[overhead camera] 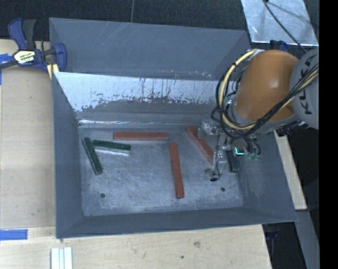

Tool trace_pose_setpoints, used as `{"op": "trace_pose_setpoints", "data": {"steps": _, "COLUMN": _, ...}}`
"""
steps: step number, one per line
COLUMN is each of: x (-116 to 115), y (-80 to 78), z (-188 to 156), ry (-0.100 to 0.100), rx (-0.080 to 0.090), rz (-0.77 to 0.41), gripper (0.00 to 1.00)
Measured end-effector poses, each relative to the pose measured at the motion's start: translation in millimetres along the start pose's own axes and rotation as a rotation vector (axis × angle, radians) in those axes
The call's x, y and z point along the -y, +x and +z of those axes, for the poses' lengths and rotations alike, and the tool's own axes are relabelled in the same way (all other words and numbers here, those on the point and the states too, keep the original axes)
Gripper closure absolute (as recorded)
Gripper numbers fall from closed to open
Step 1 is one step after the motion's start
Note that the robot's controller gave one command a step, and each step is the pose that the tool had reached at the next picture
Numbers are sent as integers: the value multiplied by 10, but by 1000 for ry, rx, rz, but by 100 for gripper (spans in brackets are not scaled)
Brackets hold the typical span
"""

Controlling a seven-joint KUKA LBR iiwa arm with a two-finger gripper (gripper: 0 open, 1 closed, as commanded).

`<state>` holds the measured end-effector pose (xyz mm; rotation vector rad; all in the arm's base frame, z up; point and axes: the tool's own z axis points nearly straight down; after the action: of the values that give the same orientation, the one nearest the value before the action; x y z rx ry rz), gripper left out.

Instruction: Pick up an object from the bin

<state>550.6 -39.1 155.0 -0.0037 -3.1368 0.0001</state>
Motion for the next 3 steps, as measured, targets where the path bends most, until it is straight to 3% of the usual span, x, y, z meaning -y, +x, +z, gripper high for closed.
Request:
{"op": "trace_pose_setpoints", "data": {"steps": 1, "x": 418, "y": -405, "z": 886, "ry": 1, "rx": 9, "rz": 65, "gripper": 0}}
{"op": "trace_pose_setpoints", "data": {"steps": 2, "x": 401, "y": -409, "z": 840, "ry": 0, "rx": 11, "rz": 61, "gripper": 100}}
{"op": "trace_pose_setpoints", "data": {"steps": 3, "x": 896, "y": -372, "z": -214, "ry": 4, "rx": 17, "rz": 48, "gripper": 100}}
